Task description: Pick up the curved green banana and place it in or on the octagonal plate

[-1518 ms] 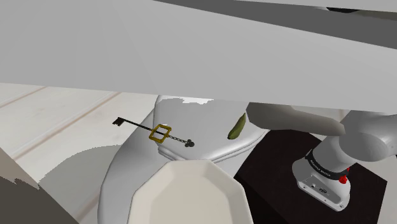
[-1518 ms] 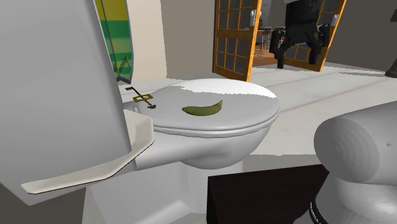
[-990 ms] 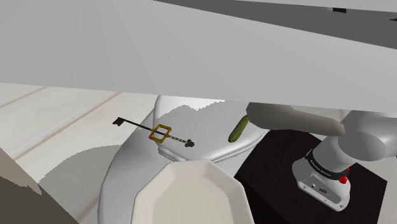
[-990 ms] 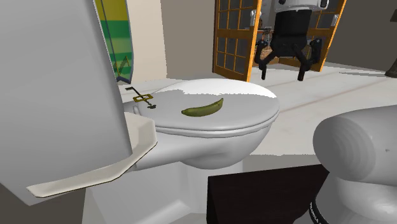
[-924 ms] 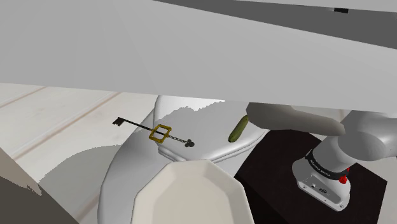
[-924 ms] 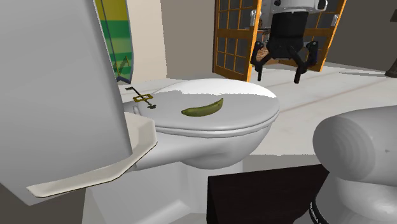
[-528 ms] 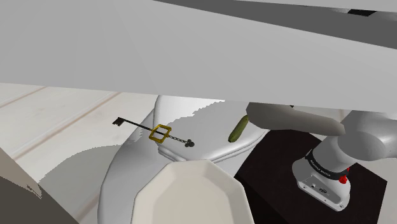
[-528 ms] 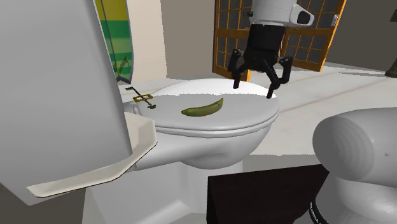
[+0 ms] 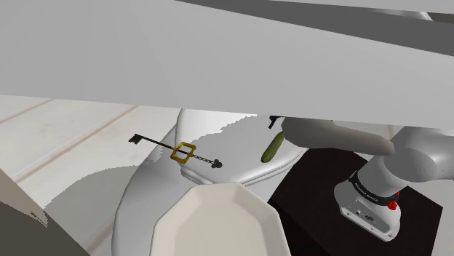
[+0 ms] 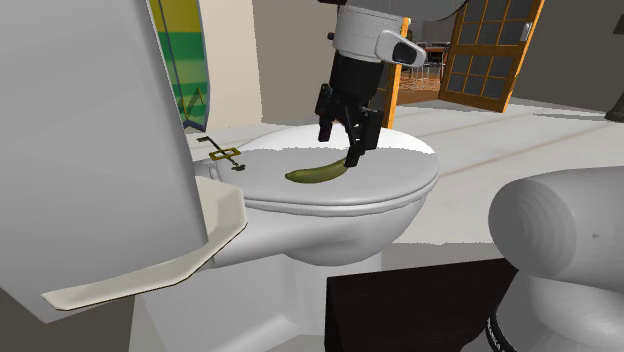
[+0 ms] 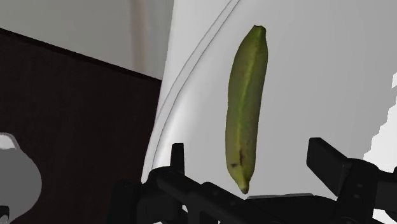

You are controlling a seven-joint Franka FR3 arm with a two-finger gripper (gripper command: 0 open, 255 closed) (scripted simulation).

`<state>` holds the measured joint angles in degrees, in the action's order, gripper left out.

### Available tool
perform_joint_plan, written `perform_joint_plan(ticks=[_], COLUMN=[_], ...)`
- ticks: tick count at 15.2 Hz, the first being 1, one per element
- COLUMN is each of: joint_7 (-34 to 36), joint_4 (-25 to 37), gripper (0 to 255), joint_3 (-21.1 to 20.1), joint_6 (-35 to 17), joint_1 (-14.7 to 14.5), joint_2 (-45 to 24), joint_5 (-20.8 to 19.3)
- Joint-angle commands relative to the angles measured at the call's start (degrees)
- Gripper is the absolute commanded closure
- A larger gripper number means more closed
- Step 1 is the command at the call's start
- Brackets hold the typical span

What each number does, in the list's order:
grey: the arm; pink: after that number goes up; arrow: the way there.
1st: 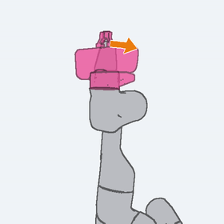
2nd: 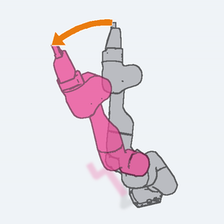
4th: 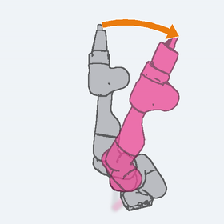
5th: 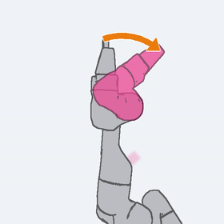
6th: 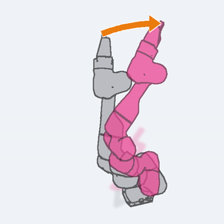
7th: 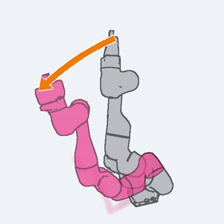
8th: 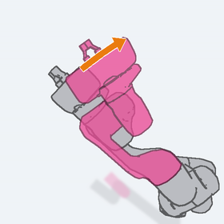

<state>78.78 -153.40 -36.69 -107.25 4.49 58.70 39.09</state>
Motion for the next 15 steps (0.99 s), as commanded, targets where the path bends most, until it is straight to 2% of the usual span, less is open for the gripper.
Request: perform_joint_plan(ticks=[1,8,15], joint_7=[4.56,3.61,3.61], joint_4=[0.68,-2.40,-2.40], gripper=[0,0,0], joint_3=[-2.99,-7.72,-7.72], joint_6=[-2.47,-8.88,-8.88], joint_1=[1.25,1.28,1.28], joint_2=[-0.92,-3.82,-3.82], joint_5=[2.52,6.30,6.30])
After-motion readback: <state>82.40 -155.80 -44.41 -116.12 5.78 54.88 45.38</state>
